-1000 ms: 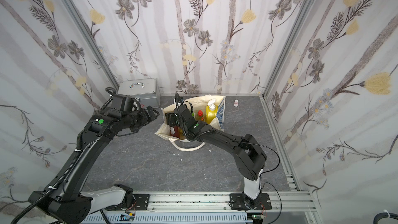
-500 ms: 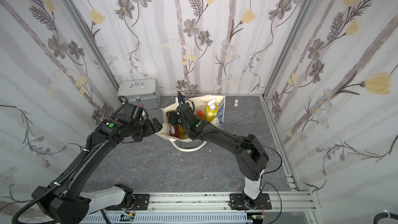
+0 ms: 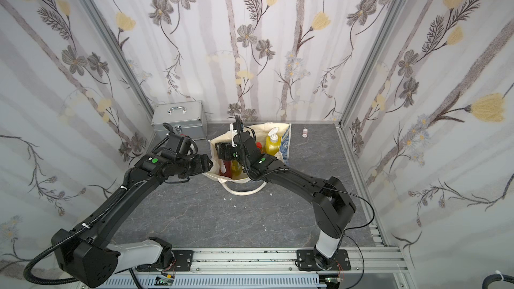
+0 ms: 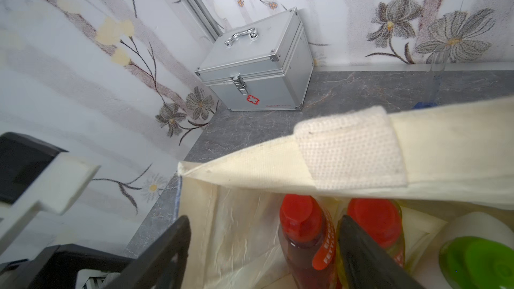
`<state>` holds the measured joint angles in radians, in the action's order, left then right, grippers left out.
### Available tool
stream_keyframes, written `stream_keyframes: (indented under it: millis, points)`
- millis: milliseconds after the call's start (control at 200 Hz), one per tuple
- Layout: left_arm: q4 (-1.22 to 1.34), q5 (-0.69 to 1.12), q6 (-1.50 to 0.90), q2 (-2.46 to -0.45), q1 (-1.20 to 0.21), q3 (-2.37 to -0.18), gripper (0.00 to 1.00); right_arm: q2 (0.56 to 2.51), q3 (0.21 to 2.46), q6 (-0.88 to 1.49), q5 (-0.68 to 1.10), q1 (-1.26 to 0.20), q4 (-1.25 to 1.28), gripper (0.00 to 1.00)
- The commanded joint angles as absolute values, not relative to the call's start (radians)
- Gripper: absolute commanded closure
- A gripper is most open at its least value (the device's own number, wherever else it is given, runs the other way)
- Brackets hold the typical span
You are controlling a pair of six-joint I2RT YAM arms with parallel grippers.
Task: Pack dish soap into the shopping bag
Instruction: Adjust the shopping bag at the center of the board.
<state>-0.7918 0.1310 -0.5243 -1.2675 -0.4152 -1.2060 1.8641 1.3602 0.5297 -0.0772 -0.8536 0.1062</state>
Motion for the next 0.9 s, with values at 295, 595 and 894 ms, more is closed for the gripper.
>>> stream_keyframes:
  millis: [295, 595, 894]
  points:
    - [-0.675, 0.191, -0.54, -1.327, -0.414, -1.212, 1.0, 1.667, 1.276, 0.5, -0.055, -0.812, 0.054, 0.09]
    - [-0.673, 0.18, -0.546, -1.346, -0.414, -1.264, 1.0, 1.464, 1.155, 0.492, -0.111, -0.767, -0.015, 0.06]
    - [-0.669, 0.19, -0.562, -1.383, -0.414, -1.313, 1.0, 1.37, 1.078, 0.483, -0.127, -0.707, -0.042, 0.06]
